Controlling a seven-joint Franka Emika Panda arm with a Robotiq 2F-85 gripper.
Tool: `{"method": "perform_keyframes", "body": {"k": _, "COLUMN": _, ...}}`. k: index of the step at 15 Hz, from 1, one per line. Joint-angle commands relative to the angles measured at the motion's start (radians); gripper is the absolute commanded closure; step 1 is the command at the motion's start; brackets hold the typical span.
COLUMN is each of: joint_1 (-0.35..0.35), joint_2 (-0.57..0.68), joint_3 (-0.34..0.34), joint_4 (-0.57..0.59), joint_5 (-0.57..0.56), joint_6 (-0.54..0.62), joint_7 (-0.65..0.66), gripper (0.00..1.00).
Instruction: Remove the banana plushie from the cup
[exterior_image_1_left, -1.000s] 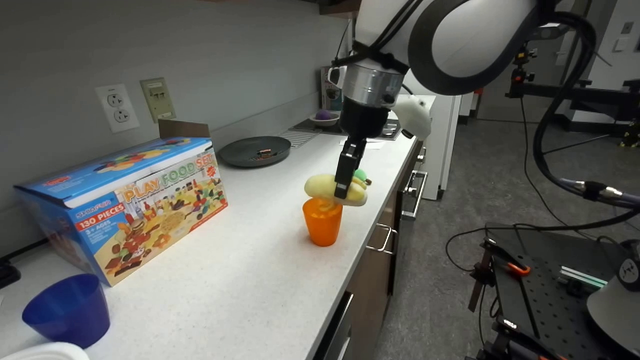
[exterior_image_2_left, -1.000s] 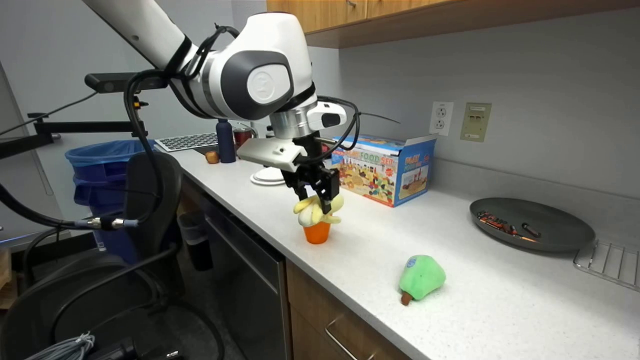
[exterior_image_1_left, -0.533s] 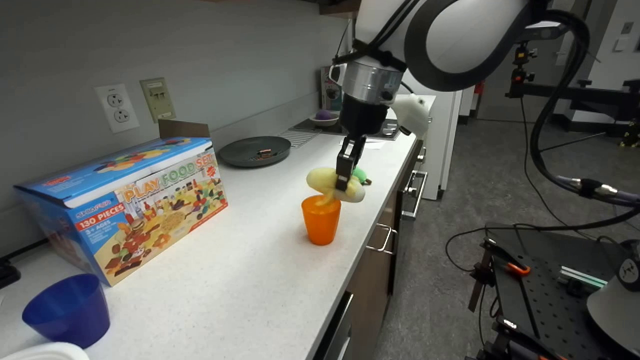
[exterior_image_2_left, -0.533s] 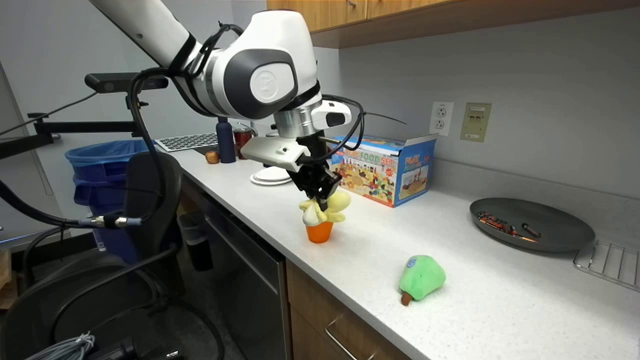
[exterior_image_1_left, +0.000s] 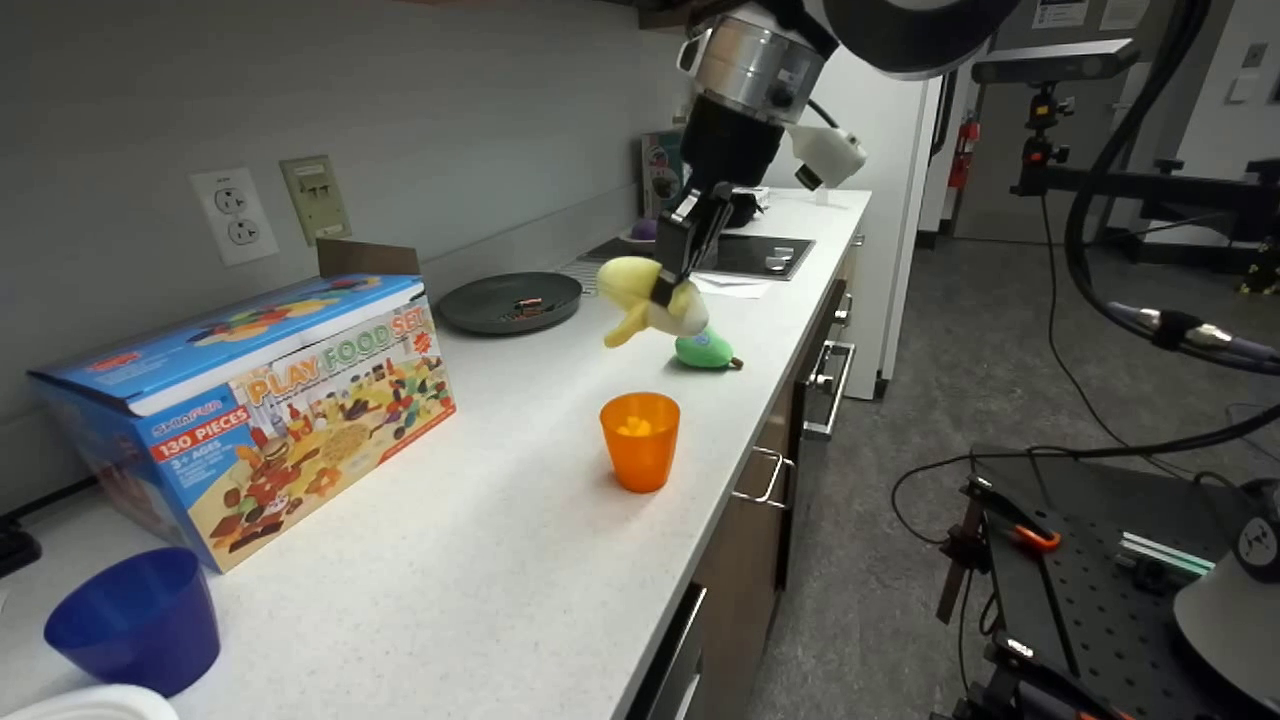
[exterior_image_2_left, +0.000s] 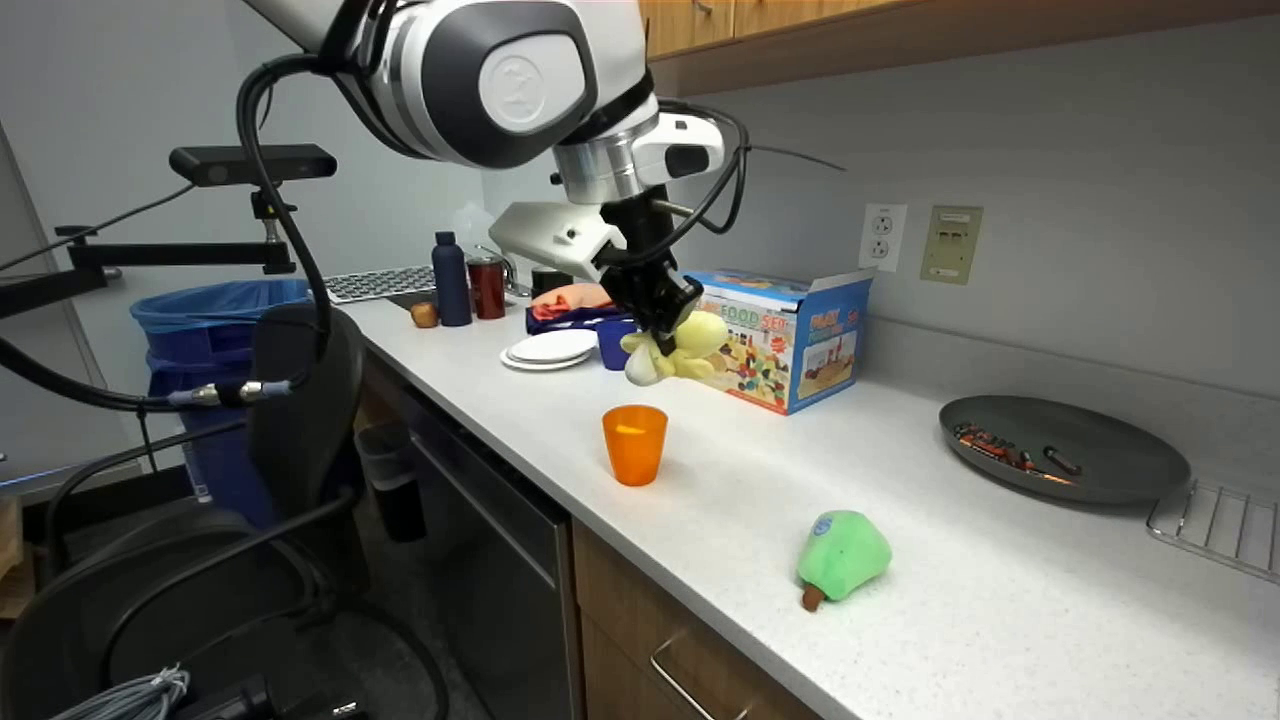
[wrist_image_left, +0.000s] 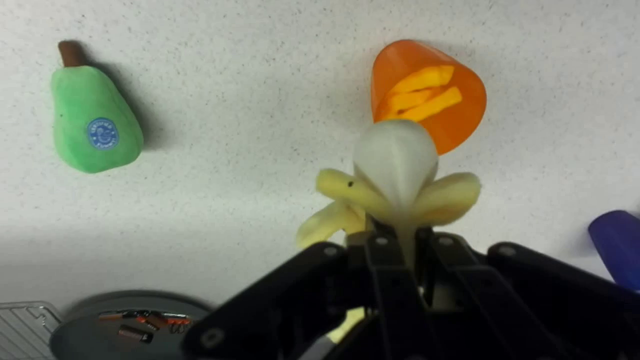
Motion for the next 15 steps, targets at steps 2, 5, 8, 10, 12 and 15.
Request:
{"method": "perform_keyframes", "body": {"k": 2, "joint_1": -0.045, "joint_2": 0.006, "joint_3": -0.023, "joint_4": 0.025, "joint_5": 0.028, "joint_6": 0.036, "joint_7": 0.067, "gripper": 0.97}}
{"method": "perform_keyframes", "body": {"k": 5, "joint_1": -0.081, "joint_2": 0.047, "joint_3": -0.042, "joint_4": 0.058, "joint_5": 0.020, "joint_6": 0.035, "joint_7": 0.112, "gripper": 0.97}}
{"method": "perform_keyframes", "body": {"k": 8, "joint_1": -0.116, "joint_2": 0.091, "joint_3": -0.057, "joint_4": 0.091, "joint_5": 0.003, "joint_6": 0.045, "joint_7": 0.132, "gripper": 0.97}}
{"method": "perform_keyframes", "body": {"k": 10, "joint_1": -0.134, "joint_2": 0.131, "joint_3": -0.069, "joint_4": 0.120, "joint_5": -0.016, "joint_6": 0.051, "joint_7": 0.110, "gripper": 0.97}}
{"method": "perform_keyframes", "body": {"k": 12, "joint_1": -0.143, "joint_2": 0.173, "joint_3": -0.082, "joint_4": 0.161, "joint_5": -0.023, "joint_6": 0.026, "joint_7": 0.082, "gripper": 0.97}}
{"method": "perform_keyframes", "body": {"k": 15, "joint_1": -0.156, "joint_2": 0.244, "joint_3": -0.089, "joint_4": 0.221, "joint_5": -0.069, "joint_6": 0.001, "joint_7": 0.079, "gripper": 0.97}}
